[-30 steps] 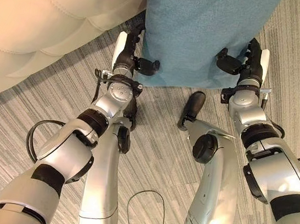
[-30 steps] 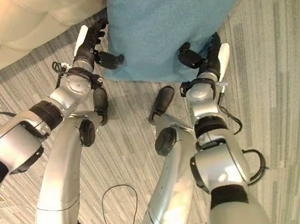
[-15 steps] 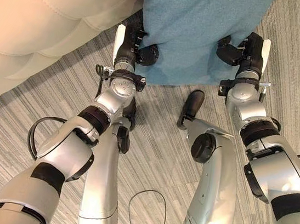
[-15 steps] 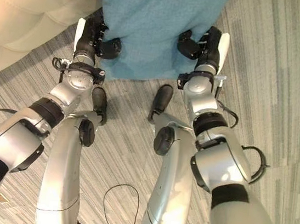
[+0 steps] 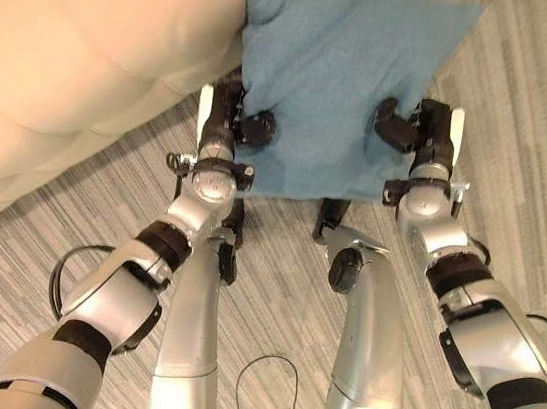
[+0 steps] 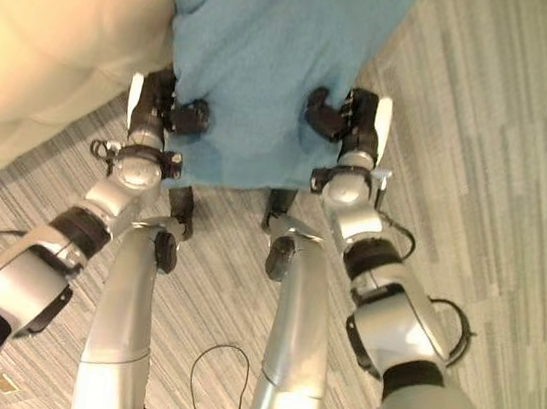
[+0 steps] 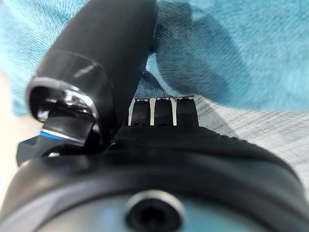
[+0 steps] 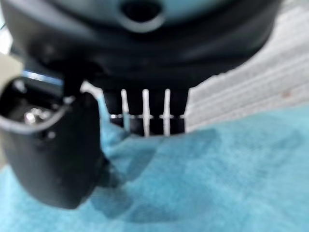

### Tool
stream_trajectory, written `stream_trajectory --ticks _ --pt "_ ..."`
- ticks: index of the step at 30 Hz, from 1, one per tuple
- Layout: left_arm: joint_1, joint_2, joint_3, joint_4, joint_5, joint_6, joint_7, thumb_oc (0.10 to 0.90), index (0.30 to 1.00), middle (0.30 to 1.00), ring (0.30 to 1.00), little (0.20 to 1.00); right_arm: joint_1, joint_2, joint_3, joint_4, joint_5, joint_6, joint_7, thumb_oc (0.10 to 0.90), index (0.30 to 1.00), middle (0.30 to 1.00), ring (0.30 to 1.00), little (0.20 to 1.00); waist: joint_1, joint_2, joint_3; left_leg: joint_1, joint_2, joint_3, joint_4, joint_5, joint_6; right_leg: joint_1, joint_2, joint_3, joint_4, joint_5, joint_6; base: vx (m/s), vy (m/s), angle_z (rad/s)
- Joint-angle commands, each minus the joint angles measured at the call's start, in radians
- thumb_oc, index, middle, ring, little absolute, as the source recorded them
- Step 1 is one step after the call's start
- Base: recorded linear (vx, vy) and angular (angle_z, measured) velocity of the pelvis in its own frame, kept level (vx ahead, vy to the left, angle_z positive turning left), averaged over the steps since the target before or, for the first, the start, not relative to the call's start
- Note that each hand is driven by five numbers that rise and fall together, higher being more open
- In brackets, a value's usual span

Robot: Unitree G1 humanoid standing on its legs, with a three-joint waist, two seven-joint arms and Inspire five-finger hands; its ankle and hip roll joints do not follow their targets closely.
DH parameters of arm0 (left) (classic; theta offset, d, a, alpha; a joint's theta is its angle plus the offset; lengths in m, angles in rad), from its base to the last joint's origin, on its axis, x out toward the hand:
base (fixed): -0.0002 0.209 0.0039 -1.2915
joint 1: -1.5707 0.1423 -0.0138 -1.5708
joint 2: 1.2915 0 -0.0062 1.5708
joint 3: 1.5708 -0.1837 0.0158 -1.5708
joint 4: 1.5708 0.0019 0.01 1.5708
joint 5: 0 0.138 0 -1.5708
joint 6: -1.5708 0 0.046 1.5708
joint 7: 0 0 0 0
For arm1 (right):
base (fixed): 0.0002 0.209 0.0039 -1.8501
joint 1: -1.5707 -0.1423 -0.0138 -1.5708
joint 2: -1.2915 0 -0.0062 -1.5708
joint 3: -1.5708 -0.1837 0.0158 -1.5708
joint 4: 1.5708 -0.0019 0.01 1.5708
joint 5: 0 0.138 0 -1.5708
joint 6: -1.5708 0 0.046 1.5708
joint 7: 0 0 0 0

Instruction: Pick up all the scattered cushions and arrange them neatly on the sofa.

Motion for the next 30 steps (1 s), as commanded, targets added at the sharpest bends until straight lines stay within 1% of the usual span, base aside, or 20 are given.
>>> stream_trajectory --ticks 1,3,4,8,9,10,12,13,14,15,16,20,22,23,24,25,26,27,29,30 --pt "0.015 -0.079 0.032 -0.22 0.097 -0.155 -0.033 0.4 0.3 0.3 0.3 0.3 -0.018 0.122 -0.004 -0.3 -0.103 -0.188 0.054 0.4 0.3 0.3 0.3 0.3 -0.009 0.036 -0.139 0.083 -0.021 -0.044 -0.102 -0.017 0.017 0.177 0.027 0.035 -0.04 -0.137 0.115 -0.06 -0.047 0.06" --pt "0.053 -0.075 0.033 -0.247 0.101 -0.16 -0.036 0.4 0.3 0.3 0.3 0.3 0.031 0.115 -0.012 -0.334 -0.12 -0.183 0.06 0.4 0.3 0.3 0.3 0.3 -0.01 0.034 -0.14 0.13 -0.016 -0.044 -0.137 -0.009 0.016 0.223 0.023 0.025 -0.074 -0.128 0.119 -0.03 -0.041 0.1" --pt "0.111 -0.086 0.045 -0.292 0.094 -0.164 -0.05 0.4 0.3 0.3 0.3 0.3 0.119 0.121 -0.042 -0.386 -0.124 -0.192 0.072 0.4 0.3 0.3 0.3 0.3 -0.008 0.031 -0.148 0.21 -0.018 -0.046 -0.21 0.009 0.012 0.301 0.015 0.013 -0.138 -0.114 0.125 -0.02 -0.058 0.1" --pt "0.237 -0.095 0.051 -0.367 0.112 -0.163 -0.083 0.4 0.3 0.3 0.3 0.3 0.303 0.13 -0.086 -0.46 -0.121 -0.192 0.106 0.4 0.3 0.3 0.3 0.3 -0.003 0.025 -0.172 0.362 -0.015 -0.046 -0.326 0.039 0.005 0.451 0.006 -0.021 -0.251 -0.09 0.133 0.01 -0.06 0.14" --pt "0.24 -0.095 0.05 -0.369 0.112 -0.162 -0.083 0.4 0.3 0.3 0.3 0.3 0.306 0.13 -0.087 -0.462 -0.121 -0.192 0.106 0.4 0.3 0.3 0.3 0.3 -0.003 0.025 -0.17 0.367 -0.015 -0.047 -0.33 0.041 0.004 0.456 0.006 -0.022 -0.254 -0.089 0.133 0.04 -0.051 0.13" --pt "0.3 -0.098 0.05 -0.396 0.121 -0.162 -0.098 0.4 0.3 0.3 0.3 0.3 0.383 0.136 -0.102 -0.497 -0.126 -0.19 0.117 0.4 0.3 0.3 0.3 0.3 -0.002 0.023 -0.18 0.432 -0.012 -0.048 -0.375 0.05 0.004 0.514 0.01 -0.034 -0.291 -0.079 0.135 0.04 -0.041 0.13" --pt "0.374 -0.101 0.057 -0.433 0.118 -0.166 -0.109 0.4 0.3 0.3 0.3 0.3 0.471 0.149 -0.116 -0.533 -0.127 -0.192 0.13 0.4 0.3 0.3 0.3 0.3 0.003 0.018 -0.194 0.515 -0.007 -0.048 -0.426 0.064 -0.002 0.602 0.009 -0.052 -0.347 -0.066 0.14 0.05 -0.042 0.12" --pt "0.376 -0.1 0.056 -0.435 0.119 -0.166 -0.108 0.4 0.3 0.3 0.3 0.3 0.474 0.149 -0.116 -0.534 -0.127 -0.191 0.13 0.4 0.3 0.3 0.3 0.3 0.003 0.018 -0.192 0.52 -0.007 -0.048 -0.429 0.065 -0.002 0.607 0.009 -0.052 -0.35 -0.065 0.14 0.08 -0.058 0.11" --pt "0.442 -0.093 0.057 -0.473 0.124 -0.168 -0.127 0.4 0.3 0.3 0.3 0.3 0.549 0.149 -0.124 -0.579 -0.141 -0.19 0.141 0.4 0.3 0.3 0.3 0.3 0.01 0.015 -0.206 0.613 -0.002 -0.046 -0.488 0.077 -0.006 0.7 0.014 -0.066 -0.41 -0.058 0.142 0.05 -0.043 0.09" --pt "0.442 -0.093 0.057 -0.473 0.124 -0.168 -0.127 0.4 0.3 0.3 0.3 0.3 0.549 0.149 -0.124 -0.579 -0.141 -0.19 0.141 0.4 0.3 0.3 0.3 0.3 0.01 0.015 -0.206 0.614 -0.002 -0.046 -0.488 0.077 -0.006 0.7 0.014 -0.066 -0.41 -0.057 0.142 0.07 -0.076 0.05" --pt "0.504 -0.084 0.066 -0.509 0.13 -0.173 -0.144 0.4 0.3 0.3 0.3 0.3 0.613 0.137 -0.135 -0.624 -0.167 -0.188 0.159 0.4 0.3 0.3 0.3 0.3 0.015 0.012 -0.223 0.688 -0.001 -0.042 -0.552 0.122 -0.01 0.785 0.016 -0.091 -0.482 -0.025 0.136 0.07 -0.052 0.05" --pt "0.609 -0.058 0.089 -0.572 0.139 -0.176 -0.164 0.4 0.3 0.3 0.3 0.3 0.699 0.086 -0.166 -0.721 -0.229 -0.198 0.18 0.4 0.3 0.3 0.3 0.3 0.028 0.009 -0.267 0.865 0.0 -0.046 -0.672 0.148 -0.024 0.966 0.031 -0.127 -0.583 -0.022 0.141 0.14 -0.057 0.21" --pt "0.66 -0.049 0.11 -0.593 0.133 -0.178 -0.176 0.4 0.3 0.3 0.3 0.3 0.735 0.061 -0.187 -0.769 -0.264 -0.196 0.189 0.4 0.3 0.3 0.3 0.3 0.037 0.007 -0.303 0.941 0.003 -0.049 -0.735 0.159 -0.032 1.043 0.04 -0.142 -0.632 -0.019 0.143 0.16 -0.036 0.19" --pt "0.661 -0.048 0.109 -0.593 0.133 -0.177 -0.176 0.4 0.3 0.3 0.3 0.3 0.736 0.061 -0.187 -0.77 -0.264 -0.196 0.189 0.4 0.3 0.3 0.3 0.3 0.037 0.007 -0.301 0.945 0.004 -0.049 -0.738 0.16 -0.032 1.047 0.041 -0.142 -0.634 -0.018 0.143 0.21 -0.032 0.1" --pt "0.697 -0.04 0.124 -0.613 0.139 -0.176 -0.178 0.4 0.3 0.3 0.3 0.3 0.772 0.046 -0.209 -0.805 -0.277 -0.197 0.199 0.4 0.3 0.3 0.3 0.3 0.04 0.005 -0.336 1.008 0.007 -0.046 -0.789 0.173 -0.039 1.111 0.052 -0.154 -0.677 -0.016 0.146 0.2 -0.019 0.11" --pt "0.715 -0.038 0.13 -0.624 0.136 -0.174 -0.182 0.4 0.3 0.3 0.3 0.3 0.787 0.037 -0.222 -0.826 -0.283 -0.196 0.203 0.4 0.3 0.3 0.3 0.3 0.04 0.004 -0.353 1.034 0.008 -0.047 -0.812 0.184 -0.041 1.142 0.057 -0.164 -0.703 -0.008 0.147 0.2 -0.018 0.1" --pt "0.715 -0.038 0.13 -0.624 0.136 -0.174 -0.182 0.4 0.3 0.3 0.3 0.3 0.787 0.037 -0.222 -0.826 -0.283 -0.196 0.203 0.4 0.3 0.3 0.3 0.3 0.04 0.004 -0.354 1.033 0.008 -0.047 -0.813 0.184 -0.041 1.143 0.057 -0.165 -0.704 -0.008 0.147 0.19 -0.01 0.21" --pt "0.745 -0.027 0.144 -0.651 0.147 -0.172 -0.19 0.4 0.3 0.3 0.3 0.3 0.811 0.027 -0.241 -0.858 -0.29 -0.195 0.212 0.4 0.3 0.3 0.3 0.3 0.045 -0.001 -0.385 1.079 0.008 -0.043 -0.841 0.184 -0.041 1.198 0.063 -0.176 -0.746 -0.005 0.152 0.19 -0.018 0.26" --pt "0.773 -0.018 0.156 -0.683 0.161 -0.17 -0.201 0.4 0.3 0.3 0.3 0.3 0.837 0.018 -0.262 -0.89 -0.292 -0.195 0.216 0.4 0.3 0.3 0.3 0.3 0.053 -0.009 -0.404 1.108 0.003 -0.032 -0.84 0.175 -0.044 1.25 0.064 -0.19 -0.776 -0.006 0.154 0.2 -0.02 0.26" --pt "0.777 -0.018 0.155 -0.694 0.168 -0.175 -0.202 0.4 0.3 0.3 0.3 0.3 0.849 0.014 -0.286 -0.905 -0.294 -0.195 0.208 0.4 0.3 0.3 0.3 0.3 0.051 -0.018 -0.409 1.099 -0.005 -0.003 -0.809 0.169 -0.049 1.286 0.057 -0.214 -0.809 -0.002 0.155 0.09 -0.001 0.26"
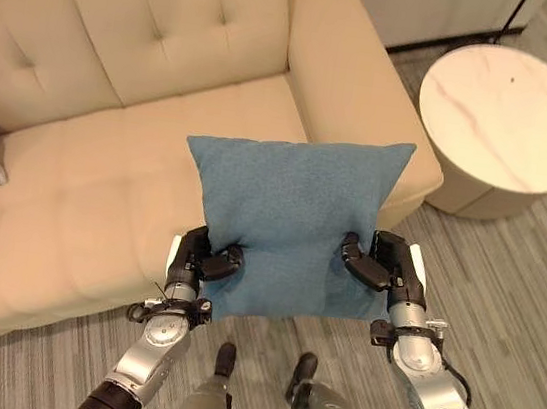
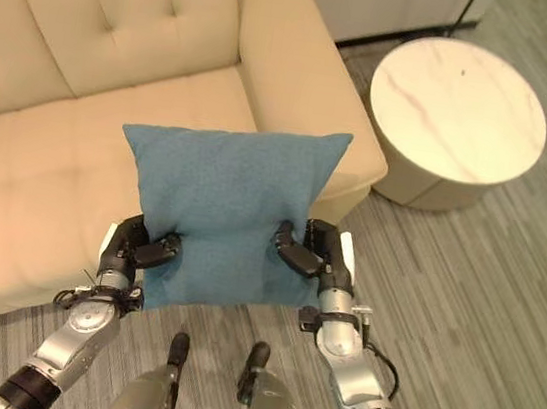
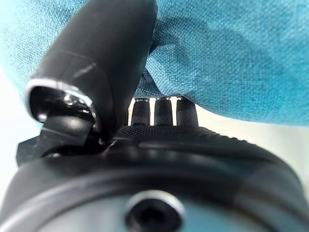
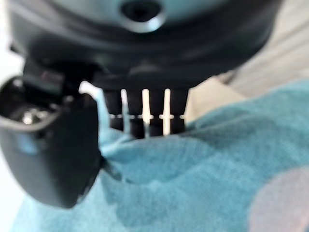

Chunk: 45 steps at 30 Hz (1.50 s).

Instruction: Pick up all the scattered cushions and arrange them neatly on the sofa.

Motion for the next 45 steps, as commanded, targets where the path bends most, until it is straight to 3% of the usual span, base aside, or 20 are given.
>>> stream_trajectory --ticks 1,4,7,12,15,16,19,20,21,22,23,24,25,28,31,32,34,36,41,45 --pt "-0.048 -0.017 -0.035 -0.137 0.075 -0.142 -0.055 0.4 0.3 0.3 0.3 0.3 -0.012 0.017 -0.006 -0.193 -0.019 -0.149 0.013 0.4 0.3 0.3 0.3 0.3 -0.007 -0.046 -0.176 -0.022 -0.02 0.091 0.051 -0.053 -0.008 0.169 -0.003 0.001 -0.18 -0.029 0.088 0.06 0.015 0.59" --pt "-0.054 -0.027 -0.033 -0.143 0.066 -0.151 -0.058 0.4 0.3 0.3 0.3 0.3 -0.014 0.019 -0.037 -0.214 -0.033 -0.143 -0.015 0.4 0.3 0.3 0.3 0.3 -0.024 -0.058 -0.193 -0.043 -0.001 0.247 0.113 -0.073 0.015 0.2 -0.021 -0.05 -0.211 -0.019 0.094 0.05 0.055 0.82" --pt "-0.052 -0.021 -0.029 -0.143 0.071 -0.147 -0.062 0.4 0.3 0.3 0.3 0.3 -0.014 0.027 -0.041 -0.22 -0.035 -0.138 -0.011 0.4 0.3 0.3 0.3 0.3 -0.021 -0.061 -0.214 -0.027 0.005 0.299 0.107 -0.081 0.027 0.223 -0.02 -0.071 -0.222 -0.015 0.098 0.11 0.071 0.55" --pt "-0.004 0.003 -0.009 -0.183 0.076 -0.13 -0.071 0.4 0.3 0.3 0.3 0.3 -0.019 0.051 -0.019 -0.211 -0.037 -0.129 0.011 0.4 0.3 0.3 0.3 0.3 0.009 -0.08 -0.242 0.033 -0.019 0.287 0.055 -0.109 0.059 0.25 -0.041 -0.073 -0.203 -0.009 0.122 0.13 0.167 0.12" --pt "0.026 0.015 0.004 -0.202 0.076 -0.119 -0.078 0.4 0.3 0.3 0.3 0.3 -0.035 0.071 -0.001 -0.208 -0.041 -0.127 0.029 0.4 0.3 0.3 0.3 0.3 0.041 -0.084 -0.241 0.067 -0.052 0.26 0.025 -0.13 0.099 0.229 -0.084 -0.045 -0.094 -0.01 0.144 0.07 0.314 0.01" --pt "0.028 0.025 0.013 -0.205 0.084 -0.116 -0.077 0.4 0.3 0.3 0.3 0.3 -0.039 0.077 0.001 -0.218 -0.037 -0.123 0.039 0.4 0.3 0.3 0.3 0.3 0.046 -0.081 -0.238 0.087 -0.074 0.243 0.008 -0.137 0.126 0.203 -0.12 -0.029 0.004 0.021 0.163 0.04 0.192 0.01" --pt "0.027 0.037 0.025 -0.217 0.093 -0.109 -0.069 0.4 0.3 0.3 0.3 0.3 -0.049 0.099 0.011 -0.226 -0.023 -0.122 0.052 0.4 0.3 0.3 0.3 0.3 0.045 -0.082 -0.213 0.111 -0.097 0.216 -0.006 -0.142 0.161 0.14 -0.148 0.038 0.158 0.078 0.178 0.05 0.229 0.15" --pt "0.027 0.037 0.025 -0.217 0.093 -0.109 -0.069 0.4 0.3 0.3 0.3 0.3 -0.049 0.099 0.011 -0.226 -0.023 -0.122 0.052 0.4 0.3 0.3 0.3 0.3 0.046 -0.083 -0.213 0.111 -0.098 0.217 -0.006 -0.142 0.161 0.138 -0.15 0.04 0.161 0.077 0.178 0.01 0.079 0.11" --pt "0.022 0.035 0.033 -0.214 0.093 -0.109 -0.066 0.4 0.3 0.3 0.3 0.3 -0.049 0.11 0.014 -0.233 -0.018 -0.127 0.056 0.4 0.3 0.3 0.3 0.3 0.043 -0.078 -0.207 0.113 -0.094 0.189 -0.013 -0.138 0.164 0.079 -0.114 0.125 0.209 0.071 0.173 0.01 0.038 0.16" --pt "0.022 0.035 0.033 -0.214 0.093 -0.109 -0.066 0.4 0.3 0.3 0.3 0.3 -0.049 0.11 0.014 -0.233 -0.018 -0.127 0.056 0.4 0.3 0.3 0.3 0.3 0.043 -0.077 -0.208 0.111 -0.094 0.189 -0.013 -0.138 0.164 0.077 -0.114 0.125 0.208 0.071 0.173 0.05 0.021 0.38" --pt "0.015 0.028 0.031 -0.21 0.097 -0.11 -0.066 0.4 0.3 0.3 0.3 0.3 -0.048 0.109 0.016 -0.236 -0.024 -0.127 0.059 0.4 0.3 0.3 0.3 0.3 0.029 -0.081 -0.199 0.116 -0.097 0.151 -0.025 -0.131 0.155 0.046 -0.042 0.219 0.155 0.013 0.156 0.04 -0.016 0.4" --pt "0.015 0.028 0.031 -0.21 0.097 -0.11 -0.066 0.4 0.3 0.3 0.3 0.3 -0.048 0.109 0.016 -0.236 -0.024 -0.127 0.059 0.4 0.3 0.3 0.3 0.3 0.03 -0.079 -0.203 0.111 -0.094 0.151 -0.026 -0.128 0.155 0.043 -0.039 0.218 0.149 0.019 0.155 0.09 -0.065 0.57" --pt "0.0 0.024 0.022 -0.204 0.101 -0.108 -0.071 0.4 0.3 0.3 0.3 0.3 -0.048 0.097 0.01 -0.232 -0.027 -0.125 0.06 0.4 0.3 0.3 0.3 0.3 0.014 -0.092 -0.197 0.106 -0.11 0.115 -0.031 -0.122 0.148 0.021 0.018 0.282 0.043 0.01 0.147 0.09 -0.075 0.51" --pt "-0.03 0.018 0.012 -0.19 0.099 -0.107 -0.073 0.4 0.3 0.3 0.3 0.3 -0.062 0.088 0.006 -0.209 -0.02 -0.125 0.051 0.4 0.3 0.3 0.3 0.3 0.001 -0.105 -0.195 0.1 -0.132 0.068 -0.03 -0.123 0.138 0.013 0.06 0.325 -0.085 0.04 0.141 0.09 -0.072 0.73" --pt "-0.023 0.009 0.014 -0.185 0.103 -0.104 -0.082 0.4 0.3 0.3 0.3 0.3 -0.054 0.088 -0.002 -0.21 -0.02 -0.128 0.057 0.4 0.3 0.3 0.3 0.3 0.0 -0.109 -0.196 0.096 -0.139 0.062 -0.004 -0.141 0.13 0.039 0.059 0.318 -0.105 0.047 0.133 0.11 -0.106 0.83" --pt "-0.016 -0.006 0.013 -0.181 0.097 -0.105 -0.084 0.4 0.3 0.3 0.3 0.3 -0.036 0.09 -0.015 -0.205 -0.014 -0.131 0.061 0.4 0.3 0.3 0.3 0.3 -0.002 -0.119 -0.199 0.075 -0.138 0.064 0.068 -0.163 0.093 0.075 0.063 0.314 -0.139 0.045 0.114 0.12 -0.157 0.33" --pt "-0.01 -0.011 0.009 -0.18 0.087 -0.107 -0.091 0.4 0.3 0.3 0.3 0.3 -0.03 0.086 -0.018 -0.207 -0.014 -0.131 0.063 0.4 0.3 0.3 0.3 0.3 -0.006 -0.121 -0.199 0.052 -0.134 0.064 0.122 -0.179 0.082 0.092 0.06 0.297 -0.157 0.043 0.106 0.08 -0.153 0.32" --pt "-0.012 -0.03 -0.006 -0.169 0.071 -0.106 -0.094 0.4 0.3 0.3 0.3 0.3 -0.018 0.069 -0.038 -0.214 -0.007 -0.13 0.055 0.4 0.3 0.3 0.3 0.3 -0.016 -0.132 -0.177 -0.071 -0.092 0.113 0.367 -0.146 0.043 0.143 0.051 0.251 -0.192 0.041 0.079 0.01 -0.127 0.66" --pt "-0.02 -0.029 -0.011 -0.162 0.069 -0.097 -0.101 0.4 0.3 0.3 0.3 0.3 -0.004 0.063 -0.052 -0.216 0.002 -0.12 0.056 0.4 0.3 0.3 0.3 0.3 -0.027 -0.141 -0.179 -0.115 -0.026 0.209 0.367 -0.158 0.07 0.181 0.048 0.208 -0.214 0.017 0.069 0.08 -0.064 0.36" --pt "-0.023 -0.023 -0.016 -0.173 0.074 -0.075 -0.104 0.4 0.3 0.3 0.3 0.3 0.021 0.079 -0.073 -0.213 0.037 -0.12 0.054 0.4 0.3 0.3 0.3 0.3 -0.024 -0.142 -0.194 -0.159 -0.025 0.199 0.216 -0.085 0.062 0.223 0.063 0.202 -0.226 -0.016 0.072 0.19 0.01 0.29"
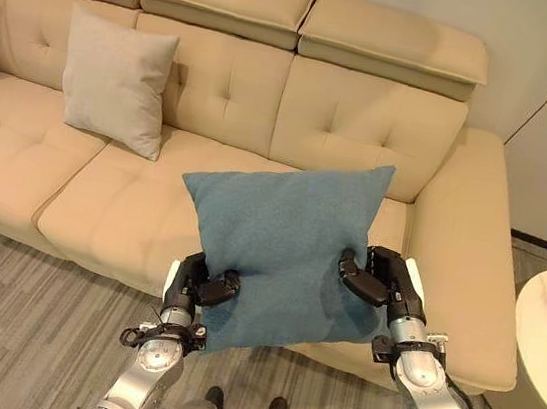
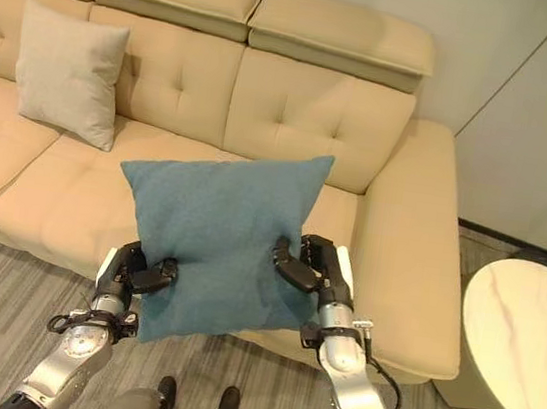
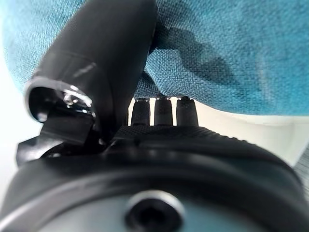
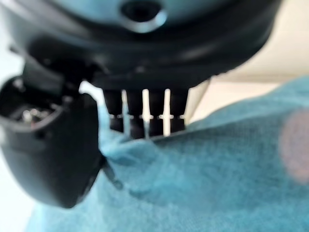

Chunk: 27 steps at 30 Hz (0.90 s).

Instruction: Pick up all the scattered cushions and arrange them neatly on the sofa.

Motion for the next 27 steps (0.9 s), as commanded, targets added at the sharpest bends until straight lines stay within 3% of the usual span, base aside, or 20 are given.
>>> stream_trajectory --ticks 1,2,7,8,9,10,11,13,14,16,19,23,25,27 --pt "-0.105 -0.013 -0.026 -0.172 0.029 -0.105 -0.048 0.4 0.3 0.3 0.3 0.3 -0.068 0.036 -0.016 -0.175 0.065 -0.157 -0.011 0.4 0.3 0.3 0.3 0.3 -0.009 -0.016 -0.123 -0.046 0.006 0.0 -0.019 -0.052 -0.01 0.086 -0.01 0.02 -0.038 -0.068 0.117 0.21 0.053 0.09" --pt "-0.103 -0.01 -0.026 -0.176 0.03 -0.103 -0.049 0.4 0.3 0.3 0.3 0.3 -0.068 0.039 -0.018 -0.175 0.069 -0.155 -0.013 0.4 0.3 0.3 0.3 0.3 -0.006 -0.017 -0.121 -0.066 0.004 -0.003 -0.009 -0.041 -0.014 0.093 -0.009 0.027 -0.036 -0.074 0.115 0.25 0.129 0.03" --pt "-0.081 -0.005 -0.03 -0.182 0.029 -0.1 -0.065 0.4 0.3 0.3 0.3 0.3 -0.062 0.057 -0.012 -0.176 0.051 -0.153 -0.005 0.4 0.3 0.3 0.3 0.3 -0.002 -0.001 -0.149 0.017 -0.022 -0.002 -0.104 -0.055 0.008 0.113 -0.036 0.038 0.009 -0.094 0.143 0.24 0.166 -0.17" --pt "-0.082 -0.001 -0.029 -0.185 0.034 -0.101 -0.063 0.4 0.3 0.3 0.3 0.3 -0.066 0.063 -0.008 -0.178 0.044 -0.155 -0.001 0.4 0.3 0.3 0.3 0.3 0.001 0.004 -0.148 0.05 -0.033 0.005 -0.127 -0.062 0.023 0.095 -0.054 0.043 0.069 -0.098 0.157 0.24 0.304 -0.14" --pt "-0.086 0.004 -0.03 -0.187 0.036 -0.101 -0.062 0.4 0.3 0.3 0.3 0.3 -0.072 0.071 -0.002 -0.177 0.034 -0.154 0.004 0.4 0.3 0.3 0.3 0.3 0.002 0.011 -0.146 0.081 -0.049 0.012 -0.146 -0.072 0.046 0.053 -0.081 0.055 0.185 -0.061 0.181 0.16 0.237 -0.22" --pt "-0.086 0.004 -0.03 -0.187 0.036 -0.101 -0.062 0.4 0.3 0.3 0.3 0.3 -0.072 0.071 -0.002 -0.177 0.034 -0.154 0.004 0.4 0.3 0.3 0.3 0.3 0.002 0.011 -0.147 0.08 -0.048 0.012 -0.146 -0.072 0.046 0.052 -0.081 0.055 0.185 -0.061 0.181 0.19 0.295 -0.27" --pt "-0.086 0.014 -0.028 -0.192 0.042 -0.099 -0.06 0.4 0.3 0.3 0.3 0.3 -0.078 0.078 0.011 -0.177 0.025 -0.15 0.012 0.4 0.3 0.3 0.3 0.3 -0.004 0.019 -0.136 0.116 -0.058 0.017 -0.169 -0.082 0.073 0.0 -0.1 0.072 0.314 -0.001 0.202 0.12 0.207 -0.27" --pt "-0.085 0.02 -0.025 -0.194 0.046 -0.099 -0.056 0.4 0.3 0.3 0.3 0.3 -0.082 0.085 0.02 -0.173 0.024 -0.152 0.017 0.4 0.3 0.3 0.3 0.3 -0.006 0.023 -0.127 0.128 -0.06 0.022 -0.173 -0.087 0.086 -0.03 -0.11 0.076 0.376 0.029 0.208 0.11 0.179 -0.1" --pt "-0.079 0.023 -0.013 -0.199 0.053 -0.102 -0.053 0.4 0.3 0.3 0.3 0.3 -0.081 0.095 0.025 -0.177 0.022 -0.156 0.02 0.4 0.3 0.3 0.3 0.3 -0.005 0.038 -0.118 0.149 -0.053 0.026 -0.181 -0.1 0.096 -0.079 -0.123 0.067 0.448 0.038 0.211 0.1 0.107 0.0" --pt "-0.076 0.021 -0.008 -0.195 0.058 -0.107 -0.055 0.4 0.3 0.3 0.3 0.3 -0.082 0.099 0.028 -0.176 0.016 -0.155 0.029 0.4 0.3 0.3 0.3 0.3 -0.004 0.043 -0.118 0.174 -0.056 0.025 -0.196 -0.109 0.096 -0.102 -0.139 0.046 0.417 0.026 0.204 0.17 0.075 -0.02" --pt "-0.071 0.016 -0.004 -0.189 0.055 -0.115 -0.06 0.4 0.3 0.3 0.3 0.3 -0.094 0.091 0.026 -0.16 0.023 -0.153 0.036 0.4 0.3 0.3 0.3 0.3 -0.012 0.04 -0.121 0.21 -0.062 0.018 -0.216 -0.124 0.082 -0.115 -0.123 0.001 0.246 -0.002 0.195 0.2 -0.029 0.0" --pt "-0.077 0.007 0.002 -0.183 0.041 -0.123 -0.069 0.4 0.3 0.3 0.3 0.3 -0.104 0.082 0.001 -0.15 0.04 -0.159 0.021 0.4 0.3 0.3 0.3 0.3 -0.021 0.021 -0.127 0.239 -0.08 -0.006 -0.222 -0.143 0.063 -0.1 -0.086 0.004 0.051 0.027 0.203 0.19 -0.095 -0.07" --pt "-0.077 -0.003 -0.003 -0.178 0.039 -0.122 -0.069 0.4 0.3 0.3 0.3 0.3 -0.098 0.084 -0.008 -0.149 0.038 -0.161 0.019 0.4 0.3 0.3 0.3 0.3 -0.025 0.016 -0.135 0.245 -0.077 -0.019 -0.213 -0.151 0.049 -0.081 -0.049 0.052 0.045 0.027 0.19 0.16 -0.103 0.34" --pt "-0.081 -0.008 -0.01 -0.177 0.041 -0.123 -0.073 0.4 0.3 0.3 0.3 0.3 -0.084 0.078 -0.015 -0.151 0.039 -0.164 0.016 0.4 0.3 0.3 0.3 0.3 -0.027 0.007 -0.141 0.238 -0.072 -0.019 -0.171 -0.168 0.025 -0.046 -0.041 0.044 0.008 0.022 0.174 0.17 -0.146 0.22"
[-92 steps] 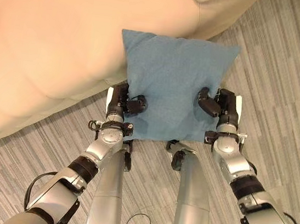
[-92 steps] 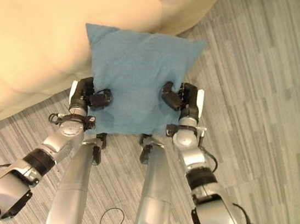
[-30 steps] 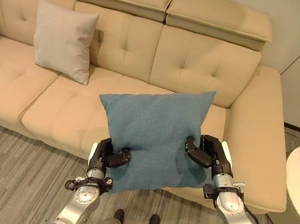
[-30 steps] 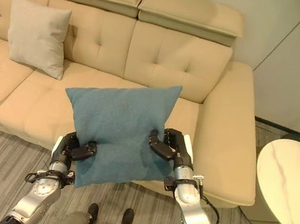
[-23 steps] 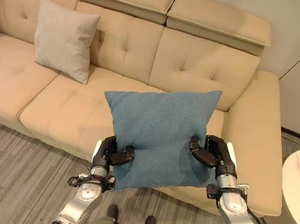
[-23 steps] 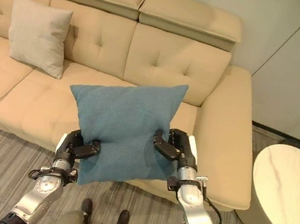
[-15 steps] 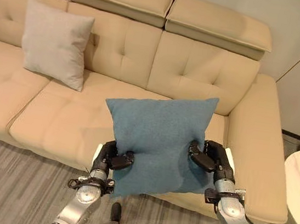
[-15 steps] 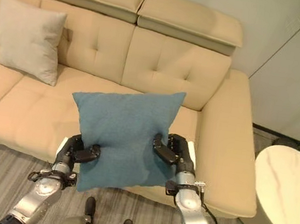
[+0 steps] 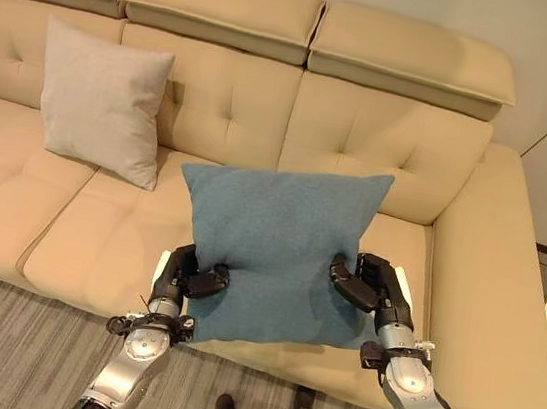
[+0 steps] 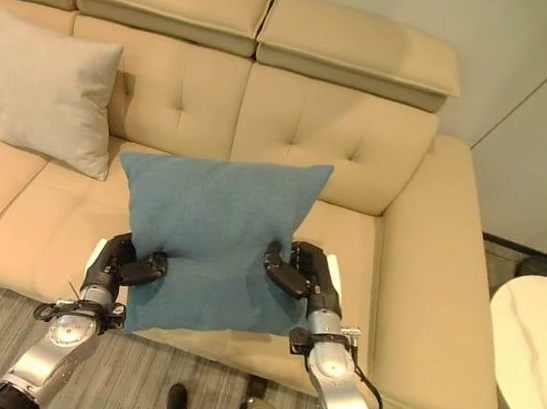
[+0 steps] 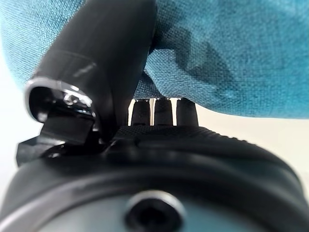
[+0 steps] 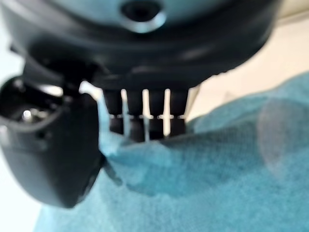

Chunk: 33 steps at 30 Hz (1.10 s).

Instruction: Pick up all the scattered cushions and arrange them neatly on the sofa.

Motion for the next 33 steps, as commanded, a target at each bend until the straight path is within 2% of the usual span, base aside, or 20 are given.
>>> stream_trajectory --ticks 1,2,3,4,5,7,9,10,11,14,15,19,23,25,28,33 --pt "-0.106 -0.046 -0.052 -0.169 0.027 -0.162 -0.06 0.4 0.3 0.3 0.3 0.3 -0.105 0.011 -0.04 -0.157 0.028 -0.175 -0.009 0.4 0.3 0.3 0.3 0.3 -0.005 -0.029 -0.124 -0.051 0.036 -0.037 0.188 -0.164 -0.06 0.085 0.066 -0.02 -0.023 -0.108 0.015 0.1 -0.115 0.07" --pt "-0.106 -0.046 -0.053 -0.169 0.027 -0.162 -0.06 0.4 0.3 0.3 0.3 0.3 -0.104 0.011 -0.04 -0.157 0.028 -0.175 -0.009 0.4 0.3 0.3 0.3 0.3 -0.008 -0.027 -0.124 -0.056 0.038 -0.04 0.196 -0.168 -0.061 0.087 0.067 -0.023 -0.026 -0.107 0.014 0.09 -0.181 0.27" --pt "-0.101 -0.052 -0.063 -0.17 0.021 -0.157 -0.069 0.4 0.3 0.3 0.3 0.3 -0.081 0.003 -0.055 -0.158 0.036 -0.173 -0.012 0.4 0.3 0.3 0.3 0.3 -0.016 -0.035 -0.12 -0.118 0.075 -0.025 0.333 -0.131 -0.094 0.123 0.068 -0.048 -0.056 -0.107 -0.009 0.04 -0.111 0.49" --pt "-0.101 -0.052 -0.063 -0.17 0.021 -0.157 -0.069 0.4 0.3 0.3 0.3 0.3 -0.081 0.003 -0.055 -0.158 0.036 -0.173 -0.012 0.4 0.3 0.3 0.3 0.3 -0.017 -0.034 -0.12 -0.12 0.076 -0.026 0.335 -0.132 -0.094 0.123 0.069 -0.049 -0.057 -0.107 -0.009 0.06 -0.173 0.74" --pt "-0.102 -0.056 -0.065 -0.171 0.02 -0.156 -0.071 0.4 0.3 0.3 0.3 0.3 -0.077 -0.008 -0.057 -0.158 0.038 -0.172 -0.016 0.4 0.3 0.3 0.3 0.3 -0.016 -0.037 -0.109 -0.169 0.08 -0.028 0.438 -0.108 -0.102 0.15 0.074 -0.056 -0.076 -0.111 -0.027 0.03 -0.09 0.49" --pt "-0.102 -0.059 -0.065 -0.172 0.017 -0.156 -0.072 0.4 0.3 0.3 0.3 0.3 -0.071 -0.011 -0.059 -0.157 0.041 -0.167 -0.015 0.4 0.3 0.3 0.3 0.3 -0.018 -0.039 -0.105 -0.19 0.088 -0.023 0.449 -0.105 -0.098 0.159 0.073 -0.059 -0.086 -0.114 -0.03 0.04 -0.06 0.14" --pt "-0.099 -0.056 -0.06 -0.174 0.016 -0.147 -0.074 0.4 0.3 0.3 0.3 0.3 -0.071 -0.01 -0.06 -0.152 0.045 -0.161 -0.015 0.4 0.3 0.3 0.3 0.3 -0.013 -0.044 -0.108 -0.219 0.104 -0.028 0.366 -0.12 -0.089 0.169 0.06 -0.056 -0.101 -0.122 -0.02 0.09 0.017 0.03" --pt "-0.097 -0.055 -0.057 -0.175 0.017 -0.147 -0.073 0.4 0.3 0.3 0.3 0.3 -0.073 -0.008 -0.059 -0.151 0.043 -0.162 -0.018 0.4 0.3 0.3 0.3 0.3 -0.008 -0.037 -0.112 -0.225 0.107 -0.048 0.301 -0.102 -0.09 0.172 0.066 -0.05 -0.106 -0.126 -0.015 0.07 0.035 0.0" --pt "-0.096 -0.055 -0.057 -0.175 0.017 -0.147 -0.073 0.4 0.3 0.3 0.3 0.3 -0.072 -0.009 -0.058 -0.151 0.043 -0.162 -0.018 0.4 0.3 0.3 0.3 0.3 -0.008 -0.038 -0.112 -0.22 0.105 -0.047 0.291 -0.098 -0.09 0.173 0.064 -0.05 -0.106 -0.127 -0.014 0.08 0.056 -0.1" --pt "-0.09 -0.058 -0.058 -0.18 0.012 -0.146 -0.065 0.4 0.3 0.3 0.3 0.3 -0.081 -0.013 -0.047 -0.138 0.039 -0.162 -0.024 0.4 0.3 0.3 0.3 0.3 0.009 -0.007 -0.115 -0.218 0.104 -0.127 0.12 -0.002 -0.112 0.197 0.079 -0.021 -0.107 -0.146 -0.008 0.13 0.133 -0.18" --pt "-0.087 -0.059 -0.059 -0.179 0.006 -0.151 -0.068 0.4 0.3 0.3 0.3 0.3 -0.079 -0.015 -0.049 -0.135 0.039 -0.161 -0.023 0.4 0.3 0.3 0.3 0.3 0.006 0.003 -0.12 -0.207 0.106 -0.137 0.087 -0.008 -0.111 0.198 0.082 -0.011 -0.103 -0.152 -0.006 0.11 0.138 -0.33" --pt "-0.065 -0.045 -0.062 -0.182 0.013 -0.145 -0.077 0.4 0.3 0.3 0.3 0.3 -0.055 -0.006 -0.048 -0.132 0.029 -0.153 -0.016 0.4 0.3 0.3 0.3 0.3 0.001 0.018 -0.139 -0.158 0.098 -0.127 0.056 -0.008 -0.099 0.21 0.064 0.009 -0.098 -0.159 0.003 0.15 0.182 -0.6" --pt "-0.058 -0.034 -0.058 -0.182 0.019 -0.143 -0.075 0.4 0.3 0.3 0.3 0.3 -0.046 0.005 -0.043 -0.13 0.018 -0.146 -0.014 0.4 0.3 0.3 0.3 0.3 0.003 0.02 -0.143 -0.125 0.086 -0.095 0.033 -0.016 -0.083 0.209 0.043 0.033 -0.091 -0.155 0.016 0.09 0.17 -0.21" --pt "-0.068 -0.019 -0.043 -0.182 0.036 -0.147 -0.062 0.4 0.3 0.3 0.3 0.3 -0.055 0.013 -0.044 -0.136 -0.014 -0.145 -0.023 0.4 0.3 0.3 0.3 0.3 -0.001 0.023 -0.144 -0.107 0.074 -0.058 0.014 -0.028 -0.064 0.188 0.024 0.058 -0.085 -0.142 0.034 0.07 0.198 -0.23" --pt "-0.087 -0.009 -0.031 -0.187 0.056 -0.153 -0.048 0.4 0.3 0.3 0.3 0.3 -0.068 0.017 -0.046 -0.136 -0.037 -0.147 -0.038 0.4 0.3 0.3 0.3 0.3 -0.002 0.025 -0.14 -0.111 0.072 -0.042 0.01 -0.03 -0.057 0.171 0.016 0.067 -0.085 -0.135 0.042 0.0 0.072 -0.12" --pt "-0.192 0.0 -0.025 -0.184 0.109 -0.177 0.015 0.4 0.3 0.3 0.3 0.3 -0.161 0.015 -0.036 -0.133 -0.095 -0.159 -0.096 0.4 0.3 0.3 0.3 0.3 -0.009 0.037 -0.109 -0.175 0.067 -0.013 -0.013 -0.016 -0.049 0.078 0.004 0.084 -0.091 -0.1 0.057 -0.07 0.04 -0.21"
